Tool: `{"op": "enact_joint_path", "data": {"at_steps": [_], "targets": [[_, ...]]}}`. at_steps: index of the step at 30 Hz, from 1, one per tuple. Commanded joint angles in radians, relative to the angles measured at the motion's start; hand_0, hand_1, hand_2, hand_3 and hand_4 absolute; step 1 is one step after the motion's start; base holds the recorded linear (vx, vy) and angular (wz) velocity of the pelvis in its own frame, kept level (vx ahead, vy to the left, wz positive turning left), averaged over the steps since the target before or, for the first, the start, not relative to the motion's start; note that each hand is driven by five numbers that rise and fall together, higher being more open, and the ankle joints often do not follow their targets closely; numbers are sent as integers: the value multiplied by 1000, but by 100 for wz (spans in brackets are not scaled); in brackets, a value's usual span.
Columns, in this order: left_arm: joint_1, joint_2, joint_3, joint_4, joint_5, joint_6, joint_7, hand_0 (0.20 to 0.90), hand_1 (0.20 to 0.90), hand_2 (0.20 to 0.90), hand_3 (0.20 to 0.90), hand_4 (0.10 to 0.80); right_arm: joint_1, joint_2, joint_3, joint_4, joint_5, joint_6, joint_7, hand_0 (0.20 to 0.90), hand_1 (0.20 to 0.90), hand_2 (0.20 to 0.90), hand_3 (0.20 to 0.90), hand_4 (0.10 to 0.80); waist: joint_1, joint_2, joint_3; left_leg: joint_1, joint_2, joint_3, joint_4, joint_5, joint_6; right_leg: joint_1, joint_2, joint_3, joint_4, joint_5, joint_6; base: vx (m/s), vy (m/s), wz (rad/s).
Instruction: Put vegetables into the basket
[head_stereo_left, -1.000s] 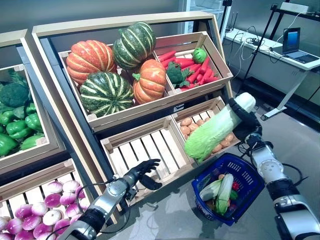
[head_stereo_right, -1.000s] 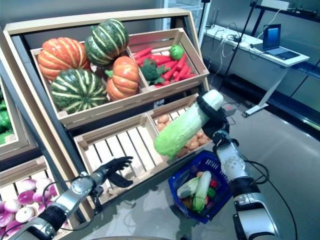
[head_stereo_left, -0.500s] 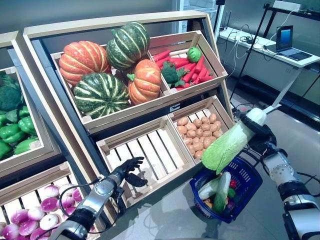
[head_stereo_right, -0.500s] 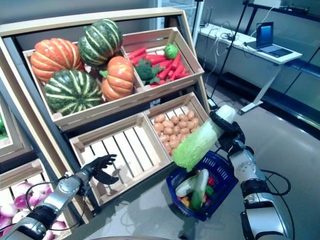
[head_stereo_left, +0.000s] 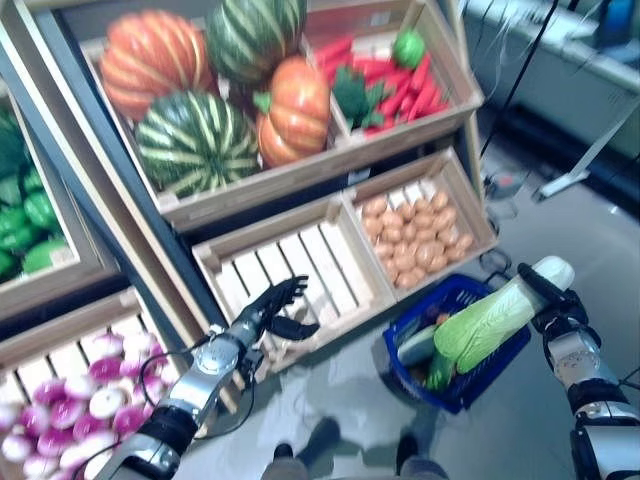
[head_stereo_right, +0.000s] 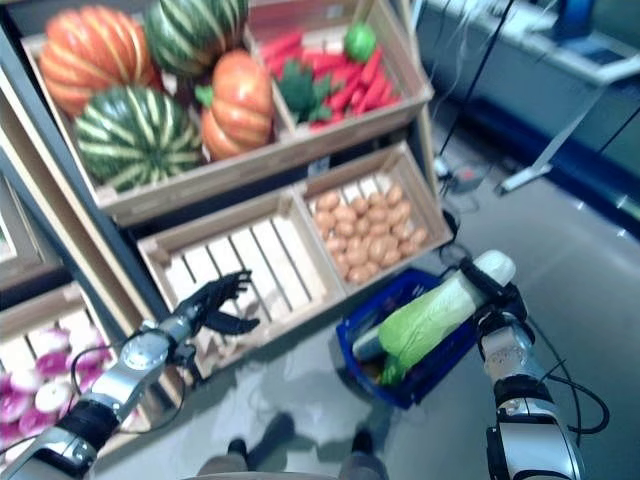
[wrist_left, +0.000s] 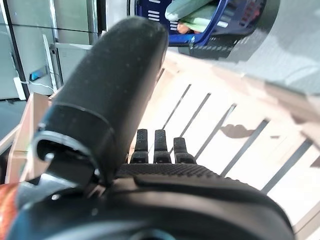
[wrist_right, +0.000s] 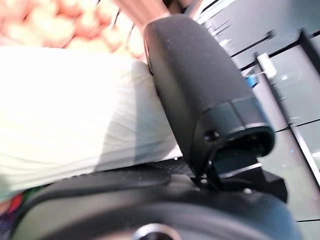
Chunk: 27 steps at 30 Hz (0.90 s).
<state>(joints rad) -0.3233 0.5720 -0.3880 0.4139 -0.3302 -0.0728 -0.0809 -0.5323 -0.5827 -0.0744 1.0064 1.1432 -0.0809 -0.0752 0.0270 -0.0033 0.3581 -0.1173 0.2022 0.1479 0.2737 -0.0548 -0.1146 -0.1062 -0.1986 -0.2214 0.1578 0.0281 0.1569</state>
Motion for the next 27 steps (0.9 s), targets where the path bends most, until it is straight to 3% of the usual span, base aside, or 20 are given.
{"op": "enact_joint_path", "data": {"at_steps": [1,8,13,17,22,23,27], "targets": [[-41,48,4,-85,-51,-97,52,900,900,900,900,800,-81,-73,-42,-59,-4,-177,-21,300,300,300,300,400,27,-16,-11,-86,-4,-34,233,-144,31,-36,-76,6,245,-120,-40,-138,13,14],[-44,57,-37,-108,-119,-126,95,900,900,900,900,800,-149,-125,-35,-1,-47,-214,-49,300,300,300,300,400,33,24,79,-285,8,-81,540,-279,45,-230,-142,35,578,-242,-60,-94,13,12],[-53,71,-51,-140,-156,-204,112,900,900,900,900,800,-205,-159,-21,18,-82,-242,-64,300,300,300,300,400,30,47,127,-418,7,-105,718,-352,50,-399,-188,71,775,-309,-64,-103,3,19],[-66,75,-65,-170,-181,-251,121,900,900,900,900,800,-268,-194,-5,38,-117,-264,-97,300,300,300,300,400,24,68,151,-526,8,-126,878,-445,47,-528,-197,111,922,-391,-62,-56,-3,1],[-74,87,-83,-189,-189,-276,127,900,900,900,900,800,-331,-222,10,51,-120,-326,-149,300,300,300,300,400,19,86,160,-633,-1,-146,1005,-498,50,-650,-197,135,1047,-444,-66,-66,-4,7],[-73,92,-85,-192,-196,-280,127,900,900,900,900,800,-341,-227,9,49,-118,-336,-160,900,900,900,900,800,19,88,159,-650,-4,-151,1025,-506,52,-669,-194,140,1067,-452,-68,-52,-11,3],[-72,114,-85,-201,-219,-283,120,900,900,900,900,800,-367,-240,16,40,-154,-340,-204,900,900,900,900,800,18,94,156,-708,-8,-163,1091,-531,55,-733,-187,152,1139,-479,-71,-39,-4,2]]}}
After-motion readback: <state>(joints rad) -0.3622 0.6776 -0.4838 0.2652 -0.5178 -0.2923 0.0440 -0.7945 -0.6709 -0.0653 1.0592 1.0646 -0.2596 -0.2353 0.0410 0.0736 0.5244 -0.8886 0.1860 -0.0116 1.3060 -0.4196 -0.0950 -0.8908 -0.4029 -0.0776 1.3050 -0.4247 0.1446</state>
